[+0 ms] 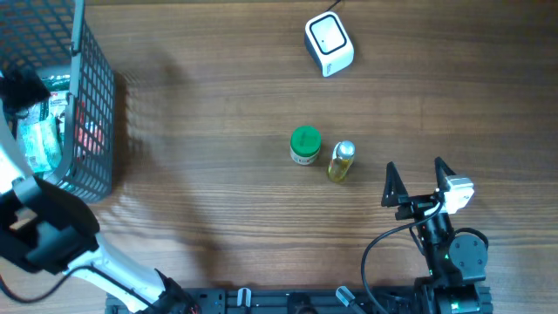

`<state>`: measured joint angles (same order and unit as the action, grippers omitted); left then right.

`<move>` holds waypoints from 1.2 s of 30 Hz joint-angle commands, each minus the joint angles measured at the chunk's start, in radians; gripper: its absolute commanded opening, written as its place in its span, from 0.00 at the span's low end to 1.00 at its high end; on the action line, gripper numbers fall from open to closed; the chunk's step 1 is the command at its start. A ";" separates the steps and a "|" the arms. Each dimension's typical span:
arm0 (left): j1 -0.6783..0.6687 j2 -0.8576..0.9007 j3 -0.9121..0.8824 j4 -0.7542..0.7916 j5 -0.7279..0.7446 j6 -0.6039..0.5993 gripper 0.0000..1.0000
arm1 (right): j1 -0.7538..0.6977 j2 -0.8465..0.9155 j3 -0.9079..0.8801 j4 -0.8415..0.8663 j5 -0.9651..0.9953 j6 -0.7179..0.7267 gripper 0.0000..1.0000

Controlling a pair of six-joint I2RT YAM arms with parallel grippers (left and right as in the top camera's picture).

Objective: Scan the item barcode

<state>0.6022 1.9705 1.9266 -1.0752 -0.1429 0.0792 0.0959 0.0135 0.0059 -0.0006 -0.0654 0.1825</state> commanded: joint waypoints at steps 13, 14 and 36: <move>0.007 0.293 -0.050 0.020 0.019 0.127 1.00 | 0.003 -0.006 -0.001 0.003 0.013 0.007 1.00; 0.008 0.301 -0.050 0.021 0.019 0.127 1.00 | 0.003 -0.006 -0.001 0.003 0.013 0.008 1.00; 0.011 0.145 -0.042 0.051 -0.090 0.119 1.00 | 0.003 -0.006 -0.001 0.003 0.013 0.007 1.00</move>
<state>0.6052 2.1361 1.8832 -1.0248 -0.1959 0.1829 0.0959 0.0135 0.0063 -0.0006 -0.0654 0.1825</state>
